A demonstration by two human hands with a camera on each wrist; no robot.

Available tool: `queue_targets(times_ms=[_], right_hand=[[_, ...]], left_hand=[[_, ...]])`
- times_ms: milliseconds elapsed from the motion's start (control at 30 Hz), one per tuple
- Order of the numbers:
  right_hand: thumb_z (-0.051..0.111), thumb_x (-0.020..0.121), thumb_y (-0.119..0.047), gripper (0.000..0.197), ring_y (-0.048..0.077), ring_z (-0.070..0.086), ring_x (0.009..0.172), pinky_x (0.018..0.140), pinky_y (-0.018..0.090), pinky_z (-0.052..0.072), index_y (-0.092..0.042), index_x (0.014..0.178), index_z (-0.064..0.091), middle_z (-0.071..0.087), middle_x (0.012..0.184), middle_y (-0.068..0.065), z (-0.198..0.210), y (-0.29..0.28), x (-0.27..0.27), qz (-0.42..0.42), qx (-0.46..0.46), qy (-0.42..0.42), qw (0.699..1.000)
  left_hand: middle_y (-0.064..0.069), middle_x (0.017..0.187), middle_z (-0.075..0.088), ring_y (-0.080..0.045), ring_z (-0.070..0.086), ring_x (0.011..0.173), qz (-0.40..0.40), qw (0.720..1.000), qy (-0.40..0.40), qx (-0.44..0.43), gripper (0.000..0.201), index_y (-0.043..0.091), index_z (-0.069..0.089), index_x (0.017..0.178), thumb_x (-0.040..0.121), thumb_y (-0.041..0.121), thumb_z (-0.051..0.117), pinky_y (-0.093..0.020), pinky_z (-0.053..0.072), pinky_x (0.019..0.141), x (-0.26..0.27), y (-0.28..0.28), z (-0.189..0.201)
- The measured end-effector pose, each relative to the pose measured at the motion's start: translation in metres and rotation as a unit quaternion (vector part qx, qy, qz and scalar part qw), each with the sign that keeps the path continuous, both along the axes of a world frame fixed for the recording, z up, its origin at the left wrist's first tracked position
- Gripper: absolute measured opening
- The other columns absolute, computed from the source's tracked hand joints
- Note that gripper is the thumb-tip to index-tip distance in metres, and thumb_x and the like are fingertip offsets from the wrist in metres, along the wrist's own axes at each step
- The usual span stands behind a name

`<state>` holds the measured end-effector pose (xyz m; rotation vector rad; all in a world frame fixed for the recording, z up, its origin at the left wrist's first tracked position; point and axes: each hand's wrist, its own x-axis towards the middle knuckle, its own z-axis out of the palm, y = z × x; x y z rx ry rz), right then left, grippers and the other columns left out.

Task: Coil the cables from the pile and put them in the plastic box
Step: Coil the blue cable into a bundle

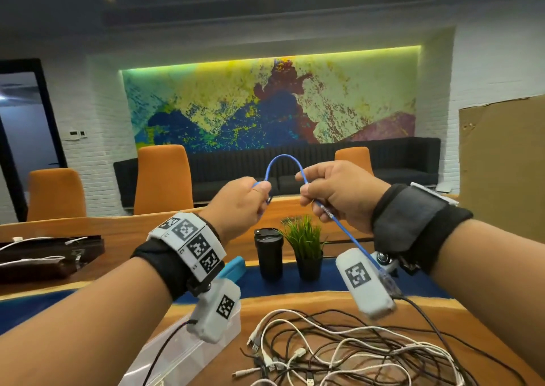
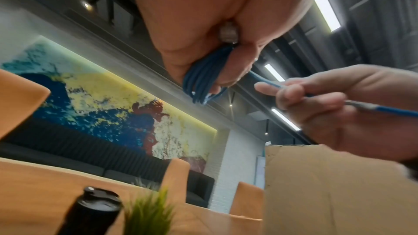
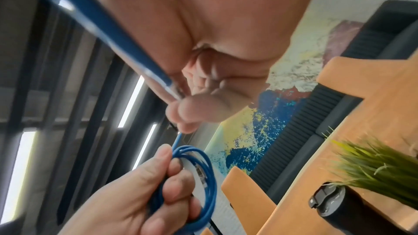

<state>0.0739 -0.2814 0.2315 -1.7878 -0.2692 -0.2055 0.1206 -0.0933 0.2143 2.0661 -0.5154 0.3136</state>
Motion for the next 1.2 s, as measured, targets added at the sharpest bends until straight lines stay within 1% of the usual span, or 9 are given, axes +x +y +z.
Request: queue_targets(times_ms=[167, 267, 500, 600, 667, 800, 967, 1100, 1200], right_hand=[[0.049, 0.098, -0.001, 0.011, 0.014, 0.046, 0.045, 0.04, 0.023, 0.043, -0.01, 0.1, 0.055, 0.059, 0.071, 0.011, 0.003, -0.002, 0.004, -0.046, 0.078, -0.018, 0.996], [0.051, 0.096, 0.001, 0.013, 0.015, 0.051, 0.046, 0.044, 0.026, 0.045, -0.011, 0.096, 0.056, 0.063, 0.071, 0.012, 0.004, -0.002, 0.009, -0.085, 0.014, -0.067, 0.994], [0.063, 0.081, -0.014, 0.011, 0.021, 0.071, 0.074, 0.077, 0.046, 0.059, -0.024, 0.081, 0.064, 0.074, 0.07, 0.001, 0.005, -0.008, 0.024, -0.193, -0.066, -0.147, 0.968], [0.063, 0.087, -0.012, 0.012, 0.02, 0.068, 0.065, 0.057, 0.04, 0.059, -0.023, 0.082, 0.063, 0.074, 0.076, 0.002, 0.007, -0.007, 0.021, -0.167, -0.048, -0.153, 0.973], [0.061, 0.094, -0.015, 0.009, 0.019, 0.06, 0.053, 0.04, 0.03, 0.05, -0.018, 0.086, 0.061, 0.071, 0.077, 0.005, 0.01, -0.005, 0.018, -0.137, -0.016, -0.152, 0.979], [0.054, 0.095, -0.044, 0.027, 0.024, 0.065, 0.07, 0.069, 0.046, 0.056, -0.019, 0.086, 0.061, 0.068, 0.075, 0.003, 0.012, -0.02, 0.022, -0.263, -0.057, -0.264, 0.926], [0.041, 0.1, -0.05, 0.036, 0.025, 0.057, 0.074, 0.069, 0.038, 0.048, -0.02, 0.089, 0.058, 0.061, 0.075, -0.001, 0.007, -0.045, 0.021, -0.368, -0.115, -0.359, 0.85], [0.043, 0.096, -0.052, 0.035, 0.024, 0.059, 0.077, 0.075, 0.042, 0.051, -0.023, 0.089, 0.06, 0.06, 0.075, -0.007, 0.002, -0.058, 0.026, -0.348, -0.182, -0.323, 0.861], [0.051, 0.095, -0.041, 0.02, 0.015, 0.059, 0.083, 0.083, 0.042, 0.052, -0.027, 0.093, 0.064, 0.062, 0.084, -0.012, 0.003, -0.056, 0.022, -0.31, -0.209, -0.315, 0.872]], left_hand=[[-0.001, 0.066, 0.064, -0.007, 0.044, 0.043, -0.088, 0.993, 0.037, -0.074, 0.03, 0.005, 0.053, 0.088, 0.107, 0.024, 0.039, -0.023, 0.04, 0.051, -0.028, -0.023, -0.005], [-0.014, 0.089, 0.076, -0.01, 0.046, 0.045, -0.129, 0.984, 0.075, -0.1, 0.029, 0.007, 0.054, 0.09, 0.107, 0.025, 0.039, -0.025, 0.041, 0.055, -0.041, -0.041, -0.009], [-0.019, 0.105, 0.056, -0.007, 0.052, 0.043, -0.199, 0.906, 0.232, -0.294, 0.019, 0.004, 0.052, 0.109, 0.105, 0.022, 0.046, -0.023, 0.043, 0.052, -0.051, -0.066, -0.002], [-0.012, 0.09, 0.06, -0.007, 0.052, 0.046, -0.192, 0.903, 0.236, -0.303, 0.019, 0.004, 0.055, 0.111, 0.104, 0.019, 0.047, -0.019, 0.043, 0.046, -0.051, -0.074, 0.001], [-0.008, 0.077, 0.059, -0.007, 0.051, 0.05, -0.197, 0.908, 0.238, -0.283, 0.018, 0.005, 0.055, 0.105, 0.105, 0.019, 0.045, -0.018, 0.041, 0.048, -0.053, -0.075, 0.004], [-0.008, 0.076, 0.057, -0.009, 0.046, 0.05, -0.214, 0.922, 0.234, -0.223, 0.02, 0.006, 0.053, 0.095, 0.105, 0.021, 0.045, -0.019, 0.043, 0.05, -0.06, -0.075, 0.006], [-0.007, 0.075, 0.056, -0.011, 0.043, 0.051, -0.256, 0.921, 0.241, -0.166, 0.021, 0.006, 0.051, 0.094, 0.106, 0.021, 0.042, -0.022, 0.042, 0.054, -0.069, -0.064, 0.009], [-0.005, 0.086, 0.072, -0.009, 0.056, 0.051, -0.147, 0.986, 0.061, 0.044, 0.027, 0.001, 0.057, 0.093, 0.105, 0.023, 0.045, -0.026, 0.05, 0.06, -0.045, -0.042, 0.01], [-0.001, 0.082, 0.072, -0.006, 0.059, 0.052, -0.073, 0.983, -0.035, 0.165, 0.031, 0.0, 0.058, 0.096, 0.105, 0.026, 0.044, -0.021, 0.049, 0.055, -0.031, -0.028, 0.016]])
